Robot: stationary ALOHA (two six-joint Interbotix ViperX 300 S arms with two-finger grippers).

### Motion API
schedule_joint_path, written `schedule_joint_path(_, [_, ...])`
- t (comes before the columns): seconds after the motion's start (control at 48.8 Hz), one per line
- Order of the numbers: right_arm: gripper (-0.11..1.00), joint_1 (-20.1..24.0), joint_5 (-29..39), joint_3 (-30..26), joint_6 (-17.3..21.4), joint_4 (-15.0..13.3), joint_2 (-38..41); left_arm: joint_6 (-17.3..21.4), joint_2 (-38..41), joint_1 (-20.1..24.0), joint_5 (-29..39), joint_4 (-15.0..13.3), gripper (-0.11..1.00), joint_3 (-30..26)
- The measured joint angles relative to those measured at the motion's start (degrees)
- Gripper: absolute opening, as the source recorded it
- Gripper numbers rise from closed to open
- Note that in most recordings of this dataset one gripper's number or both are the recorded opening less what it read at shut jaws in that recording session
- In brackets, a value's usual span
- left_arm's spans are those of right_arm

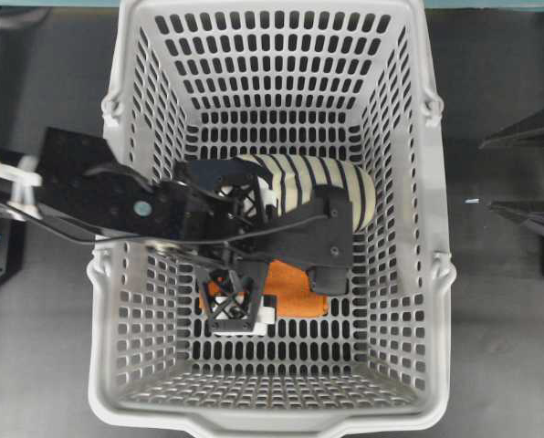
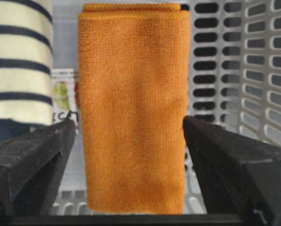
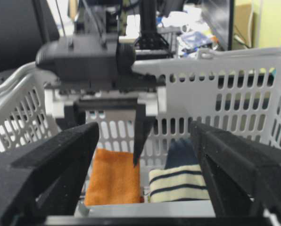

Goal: Pick up the orange cloth from the shopping basket with the left arm.
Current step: 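Lower the open left gripper down onto the orange cloth, then close the left gripper on the orange cloth's edge, then lift the gripped orange cloth upward out of the basket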

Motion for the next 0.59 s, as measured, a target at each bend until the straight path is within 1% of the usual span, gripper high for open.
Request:
schedule_joint_path(0.307, [0.75, 0.00, 0.00, 0.70, 0.09, 0.00, -0.79, 0.18, 5.10, -0.09, -0.18, 0.00, 0.89, 0.88])
schedule_joint_path(0.369, [0.75, 0.00, 0.00, 0.79, 0.09, 0.00, -0.88, -0.26, 6.06, -0.09, -0.26, 0.00, 0.89, 1.14])
schedule_joint_path(0.594, [0.75, -0.26, -0.09, 1.14, 0.09, 0.00, -1.49, 0.00, 5.98, -0.09, -1.23, 0.00, 0.86, 2.81])
